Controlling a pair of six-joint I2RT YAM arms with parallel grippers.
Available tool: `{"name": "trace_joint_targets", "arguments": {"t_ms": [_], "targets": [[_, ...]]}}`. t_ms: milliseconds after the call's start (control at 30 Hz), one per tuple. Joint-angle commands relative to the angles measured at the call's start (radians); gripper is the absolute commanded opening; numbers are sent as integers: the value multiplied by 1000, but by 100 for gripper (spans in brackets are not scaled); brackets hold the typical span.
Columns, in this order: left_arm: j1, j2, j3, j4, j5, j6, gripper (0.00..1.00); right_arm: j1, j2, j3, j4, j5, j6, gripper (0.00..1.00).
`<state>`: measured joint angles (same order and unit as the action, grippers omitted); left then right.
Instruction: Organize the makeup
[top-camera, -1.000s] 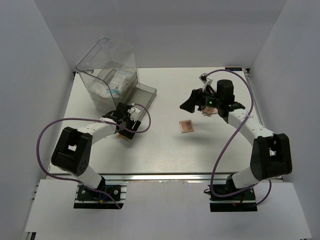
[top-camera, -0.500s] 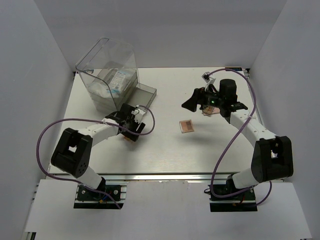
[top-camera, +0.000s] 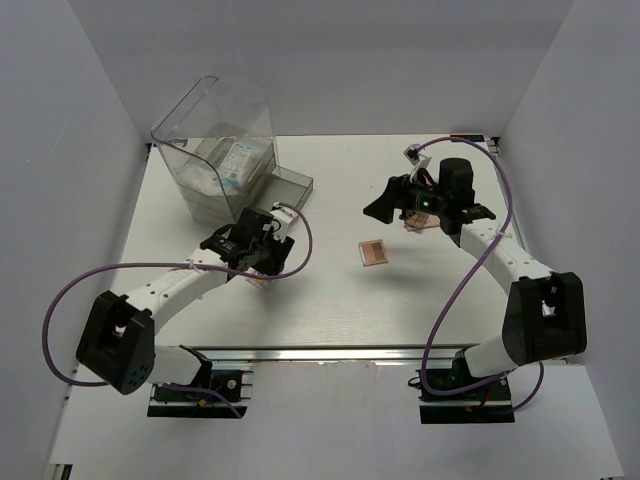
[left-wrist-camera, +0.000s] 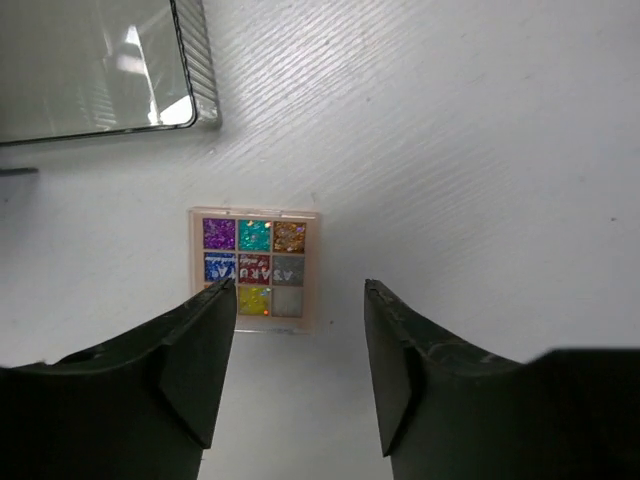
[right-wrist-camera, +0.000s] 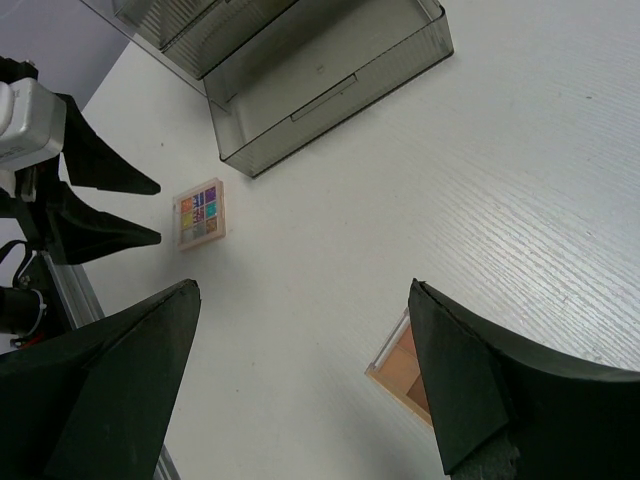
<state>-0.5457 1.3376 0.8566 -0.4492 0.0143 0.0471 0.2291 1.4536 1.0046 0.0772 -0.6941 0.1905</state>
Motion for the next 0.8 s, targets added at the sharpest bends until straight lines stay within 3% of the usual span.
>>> {"name": "trace_joint_targets", "arguments": {"t_ms": [0, 100, 500, 767], "targets": [[-3, 14, 10, -37, -45, 0, 66, -5, -22, 3, 35, -5, -3, 89], [-3, 81, -1, -57, -39, 45, 78, -5, -22, 6, 36, -2, -5, 89], [35, 275, 31, -22, -93, 122, 93, -8, -27, 0, 24, 2, -19, 89], [62, 313, 12, -9, -68, 138, 93, -14, -24, -1, 21, 1, -19, 89]]}}
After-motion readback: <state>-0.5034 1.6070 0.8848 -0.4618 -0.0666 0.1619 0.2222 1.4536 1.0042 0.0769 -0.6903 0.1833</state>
